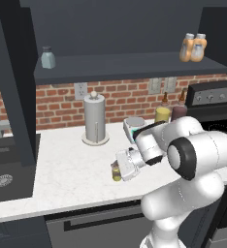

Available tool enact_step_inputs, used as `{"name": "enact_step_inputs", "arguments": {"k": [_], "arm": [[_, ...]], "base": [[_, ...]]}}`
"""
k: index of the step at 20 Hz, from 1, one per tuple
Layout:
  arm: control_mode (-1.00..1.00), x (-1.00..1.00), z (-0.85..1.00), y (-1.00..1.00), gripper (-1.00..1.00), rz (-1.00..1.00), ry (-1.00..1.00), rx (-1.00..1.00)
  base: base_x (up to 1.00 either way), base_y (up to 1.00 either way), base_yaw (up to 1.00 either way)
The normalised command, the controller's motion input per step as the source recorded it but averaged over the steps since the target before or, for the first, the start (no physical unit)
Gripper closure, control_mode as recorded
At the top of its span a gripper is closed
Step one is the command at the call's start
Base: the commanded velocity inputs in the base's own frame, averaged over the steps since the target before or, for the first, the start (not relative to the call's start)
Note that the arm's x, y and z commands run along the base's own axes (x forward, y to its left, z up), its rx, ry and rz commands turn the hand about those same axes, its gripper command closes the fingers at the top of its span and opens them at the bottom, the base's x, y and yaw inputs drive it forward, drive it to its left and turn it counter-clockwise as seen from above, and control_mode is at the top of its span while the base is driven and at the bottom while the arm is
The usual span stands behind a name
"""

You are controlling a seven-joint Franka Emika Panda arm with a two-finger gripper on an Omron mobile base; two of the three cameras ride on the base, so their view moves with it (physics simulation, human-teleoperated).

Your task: Put the shaker and condiment bottle from the counter next to their counterparts in the cabinet.

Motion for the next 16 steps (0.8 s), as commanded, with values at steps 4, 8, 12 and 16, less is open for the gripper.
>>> {"name": "enact_step_inputs", "arguments": {"k": [4,8,12,16], "arm": [[-1.00,0.14,-0.01,0.00,1.00,-0.03,0.01,0.00],[-1.00,0.00,0.41,0.06,1.00,-0.17,-0.01,-0.05],[-1.00,0.00,0.61,0.30,1.00,-0.20,-0.02,-0.13],[-1.00,0.00,0.58,0.44,1.00,-0.22,-0.08,-0.14]], "base": [[0.00,0.00,0.00],[0.00,0.00,0.00],[0.00,0.00,0.00],[0.00,0.00,0.00]]}}
